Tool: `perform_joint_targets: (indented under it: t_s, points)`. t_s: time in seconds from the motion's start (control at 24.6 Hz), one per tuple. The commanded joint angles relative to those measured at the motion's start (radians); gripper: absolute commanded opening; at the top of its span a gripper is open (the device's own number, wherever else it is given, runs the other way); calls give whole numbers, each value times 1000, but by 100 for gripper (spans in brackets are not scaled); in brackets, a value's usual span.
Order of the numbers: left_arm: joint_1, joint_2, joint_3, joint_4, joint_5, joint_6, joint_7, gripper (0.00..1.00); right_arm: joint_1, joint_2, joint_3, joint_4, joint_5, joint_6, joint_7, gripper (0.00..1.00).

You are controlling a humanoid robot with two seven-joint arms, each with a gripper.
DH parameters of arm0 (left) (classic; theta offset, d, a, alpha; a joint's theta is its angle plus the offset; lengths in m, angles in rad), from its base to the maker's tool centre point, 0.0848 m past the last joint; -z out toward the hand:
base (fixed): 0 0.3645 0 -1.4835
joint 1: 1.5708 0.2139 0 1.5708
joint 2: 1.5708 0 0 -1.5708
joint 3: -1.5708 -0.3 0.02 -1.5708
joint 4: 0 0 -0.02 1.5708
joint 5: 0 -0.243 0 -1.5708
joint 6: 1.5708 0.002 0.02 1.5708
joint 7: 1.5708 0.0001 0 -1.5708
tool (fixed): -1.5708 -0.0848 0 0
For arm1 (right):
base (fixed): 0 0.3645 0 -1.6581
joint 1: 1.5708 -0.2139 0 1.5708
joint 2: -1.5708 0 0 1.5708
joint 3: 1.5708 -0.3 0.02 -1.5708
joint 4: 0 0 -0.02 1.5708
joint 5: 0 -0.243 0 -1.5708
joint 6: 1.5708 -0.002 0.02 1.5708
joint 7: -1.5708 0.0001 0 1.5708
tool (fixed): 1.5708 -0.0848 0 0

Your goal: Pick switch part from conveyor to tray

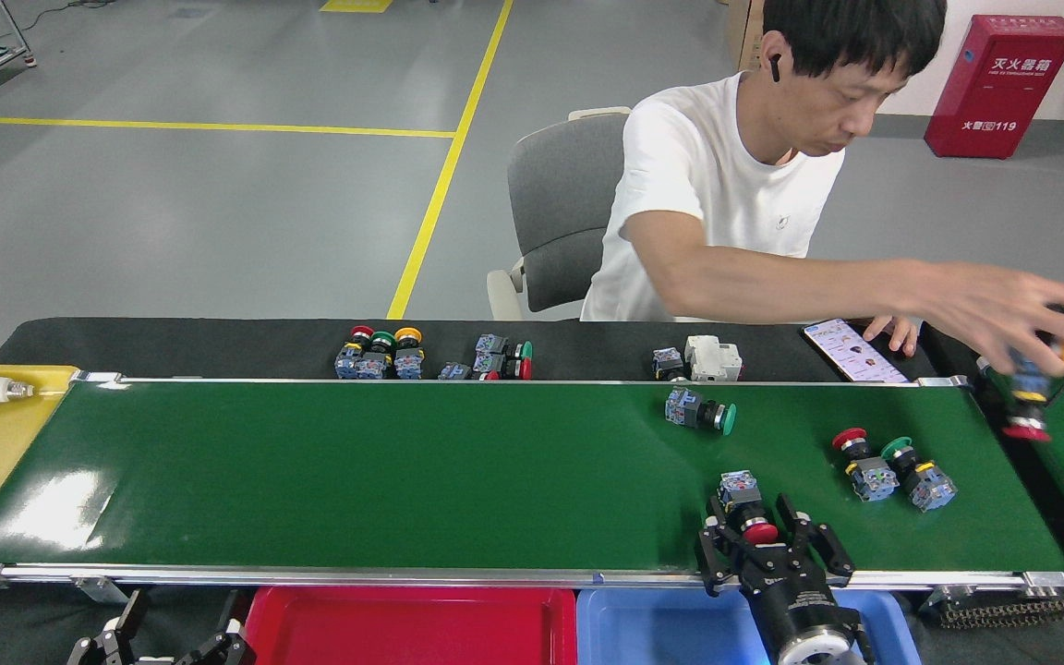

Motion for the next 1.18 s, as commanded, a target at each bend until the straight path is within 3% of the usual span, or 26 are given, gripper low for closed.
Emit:
perform_joint_targets:
  t_s: [0.0,0.2,0.37,0.53,0.65,0.69,0.73,0.77,0.81,1.06,1.14]
  points:
    - [-6,8,1,-13,0,-4,4,100,-17,-13,1,-6,-15,-38,7,7]
    - [-12,8,-1,-13,-2,-5,4,100,-12,-7,4,-32,-19,-55,10,6]
    - [-21,9,-35,-13,-3,-2,4,100,98,-2,21,-199,-29,-182,8,6]
    - [-21,11,-27,-13,-3,-2,4,100,136,16,179,-241,-29,-309,4,8]
    - [-27,11,-33,-13,-2,-5,4,100,139,15,317,-233,-29,-320,4,18]
    - [-25,9,-32,-13,0,-7,5,100,139,13,365,-227,-29,-311,5,27]
    - [-25,9,-30,-13,0,-8,5,100,141,12,392,-224,-27,-309,7,44]
    - [-25,6,-24,-13,3,-8,5,100,147,13,412,-224,-23,-306,10,82]
    - [-25,8,-22,-13,5,-8,5,100,156,13,415,-224,-19,-303,23,94]
    - [-25,6,-18,-13,40,-10,12,100,147,24,397,-230,-23,-288,66,97]
    - [-24,-4,-18,-13,43,-8,15,100,119,26,329,-235,-23,-237,68,96]
